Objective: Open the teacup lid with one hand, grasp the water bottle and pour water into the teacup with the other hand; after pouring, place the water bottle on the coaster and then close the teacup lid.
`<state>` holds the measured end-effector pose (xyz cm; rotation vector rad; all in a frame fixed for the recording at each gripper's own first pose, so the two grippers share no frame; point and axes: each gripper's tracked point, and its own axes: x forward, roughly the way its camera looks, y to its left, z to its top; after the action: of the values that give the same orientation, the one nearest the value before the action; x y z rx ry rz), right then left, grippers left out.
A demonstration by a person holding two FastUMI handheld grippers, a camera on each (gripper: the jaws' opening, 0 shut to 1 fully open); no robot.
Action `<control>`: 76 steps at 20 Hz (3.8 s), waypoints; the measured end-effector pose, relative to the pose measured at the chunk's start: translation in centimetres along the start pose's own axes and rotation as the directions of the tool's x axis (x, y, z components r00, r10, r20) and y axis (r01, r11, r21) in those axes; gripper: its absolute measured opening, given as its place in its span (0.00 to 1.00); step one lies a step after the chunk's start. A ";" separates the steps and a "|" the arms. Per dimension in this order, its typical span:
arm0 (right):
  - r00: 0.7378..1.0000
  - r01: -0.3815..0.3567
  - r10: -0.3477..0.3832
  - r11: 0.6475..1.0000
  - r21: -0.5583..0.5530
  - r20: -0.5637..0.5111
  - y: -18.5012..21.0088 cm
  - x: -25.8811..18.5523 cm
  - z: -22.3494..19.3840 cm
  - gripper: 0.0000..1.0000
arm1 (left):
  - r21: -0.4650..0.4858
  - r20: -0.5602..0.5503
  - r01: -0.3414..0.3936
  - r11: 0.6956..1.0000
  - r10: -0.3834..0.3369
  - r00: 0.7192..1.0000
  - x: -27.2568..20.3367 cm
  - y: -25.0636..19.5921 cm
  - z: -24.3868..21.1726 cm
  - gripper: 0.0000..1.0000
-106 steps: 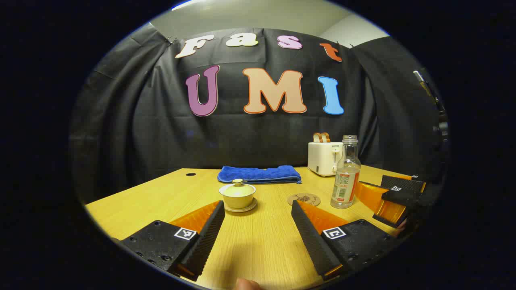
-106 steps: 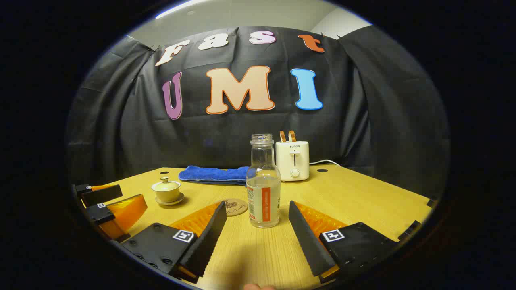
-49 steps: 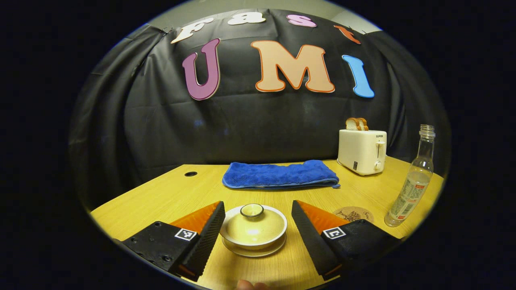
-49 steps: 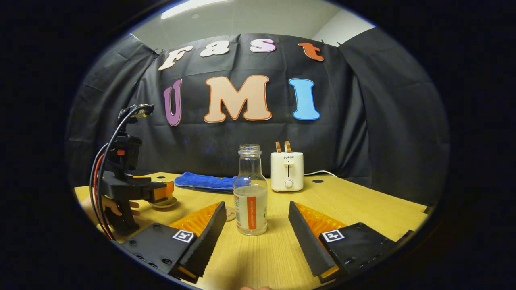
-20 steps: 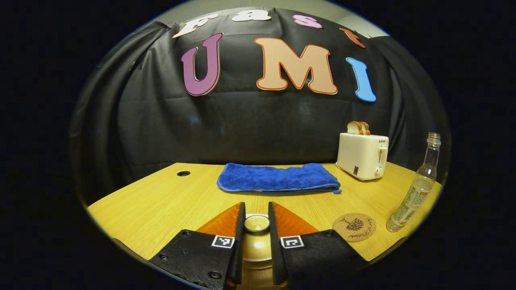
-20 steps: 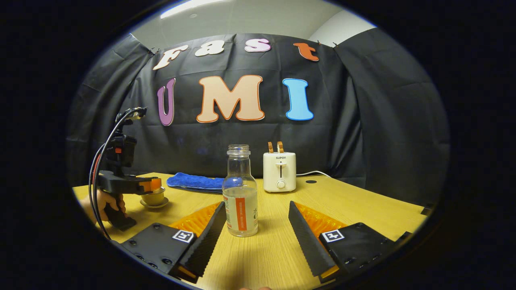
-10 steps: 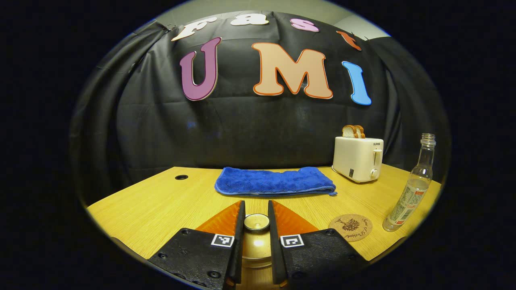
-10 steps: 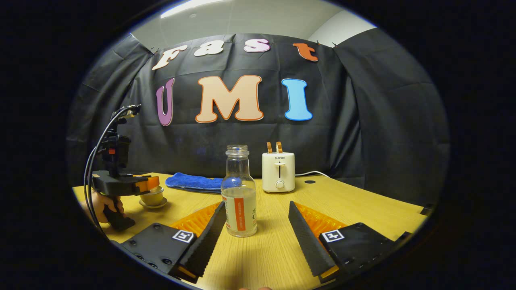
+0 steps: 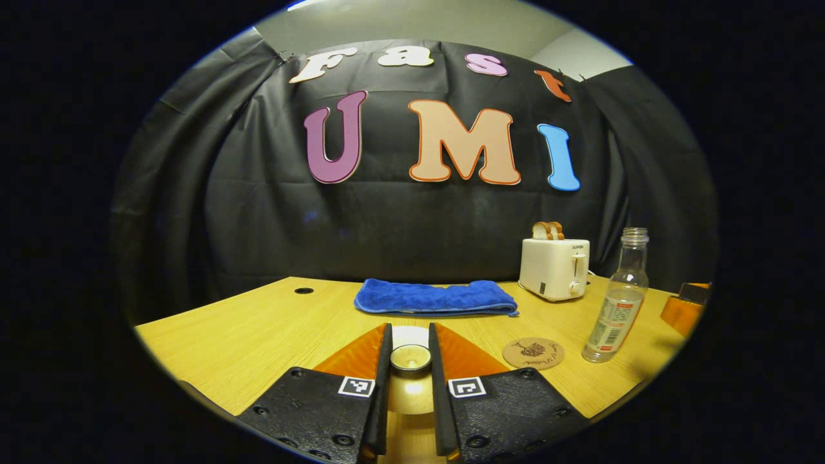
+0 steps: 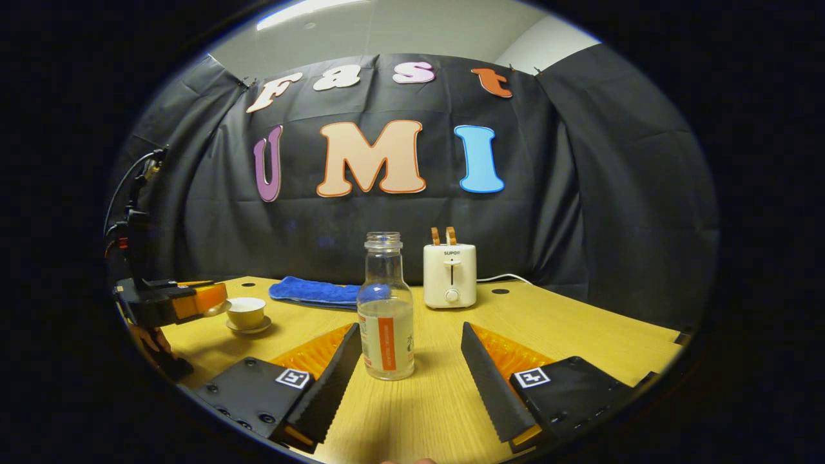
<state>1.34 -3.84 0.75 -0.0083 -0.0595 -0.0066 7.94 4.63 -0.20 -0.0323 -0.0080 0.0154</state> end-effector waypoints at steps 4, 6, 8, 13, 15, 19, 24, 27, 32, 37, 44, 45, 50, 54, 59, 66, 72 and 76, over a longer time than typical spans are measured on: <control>1.000 -0.006 0.006 1.000 0.001 -0.001 0.1 0.3 0.0 0.99 | 0.033 0.008 -0.005 0.999 0.005 1.000 -3.0 1.3 0.3 0.27; 1.000 -0.010 0.010 1.000 0.002 -0.001 0.5 0.7 0.0 0.98 | 0.032 0.019 -0.008 0.999 0.008 1.000 -3.8 1.6 0.5 0.27; 1.000 -0.016 0.016 1.000 0.001 -0.002 0.9 1.5 0.0 0.98 | 0.032 0.017 -0.006 0.999 0.005 1.000 -4.3 1.5 0.4 0.27; 0.999 -0.035 0.035 0.999 0.002 -0.007 2.0 3.3 -0.2 0.98 | 0.031 0.017 -0.002 1.000 0.002 1.000 -5.0 1.5 0.5 0.27; 0.999 -0.034 0.034 0.999 0.002 -0.010 2.2 4.2 -0.4 0.98 | 0.035 0.011 0.010 0.999 -0.010 1.000 -5.1 1.1 0.5 0.27; 0.999 -0.037 0.037 0.999 0.003 -0.016 3.0 6.1 -0.6 0.97 | 0.034 0.013 0.013 0.999 -0.013 1.000 -5.3 1.2 0.6 0.27; 1.000 -0.017 0.017 1.000 0.004 -0.012 3.0 8.7 -0.7 0.98 | 0.033 0.011 0.012 0.999 -0.013 1.000 -5.3 1.2 0.5 0.27; 1.000 -0.008 0.008 1.000 0.005 -0.012 3.0 10.3 -0.8 0.97 | 0.032 0.013 0.014 0.999 -0.014 1.000 -5.3 1.1 0.5 0.27; 1.000 0.009 -0.009 1.000 0.001 -0.013 3.0 10.6 -0.7 0.81 | 0.032 0.013 0.012 0.999 -0.012 1.000 -5.3 1.2 0.5 0.27; 1.000 -0.001 0.000 0.996 -0.094 -0.010 4.1 10.5 -0.4 0.74 | 0.031 0.013 0.011 0.999 -0.011 1.000 -5.3 1.2 0.5 0.27; 1.000 -0.023 0.012 0.889 -0.457 -0.027 8.7 12.2 1.2 0.74 | 0.030 0.014 0.011 0.999 -0.011 1.000 -5.3 1.2 0.4 0.27; 1.000 -0.021 0.013 0.863 -0.505 -0.020 9.7 12.9 1.8 0.73 | 0.030 0.015 0.010 0.999 -0.010 1.000 -5.3 1.3 0.5 0.27; 0.995 -0.098 0.053 0.705 -0.702 -0.086 15.0 15.2 0.3 0.73 | 0.030 0.015 -0.002 1.000 0.001 1.000 -5.3 1.3 0.4 0.27; 0.987 -0.158 0.113 0.548 -0.822 -0.114 18.8 15.9 -1.6 0.72 | 0.029 0.016 -0.003 1.000 0.003 1.000 -5.3 1.3 0.4 0.27; 0.980 -0.166 0.155 0.299 -0.940 -0.123 21.4 16.0 -3.1 0.72 | 0.029 0.016 -0.005 1.000 0.004 1.000 -5.2 1.3 0.5 0.27; 0.978 -0.154 0.158 0.116 -0.981 -0.135 22.5 16.4 -3.6 0.73 | 0.028 0.012 -0.014 0.999 0.014 1.000 -5.4 1.6 0.4 0.27; 0.977 -0.117 0.180 -0.016 -0.993 -0.118 22.8 16.1 -3.3 0.73 | 0.029 0.013 -0.044 0.999 0.044 0.999 -5.7 2.6 0.3 0.27; 0.975 -0.093 0.196 -0.068 -0.993 -0.105 23.2 16.1 -3.4 0.73 | 0.029 0.014 -0.064 0.998 0.063 0.998 -6.8 4.0 0.4 0.27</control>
<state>17.79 19.23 -1.82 -1.6374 -0.1187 0.1851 1.08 8.55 -0.01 -0.0033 -0.0203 0.0791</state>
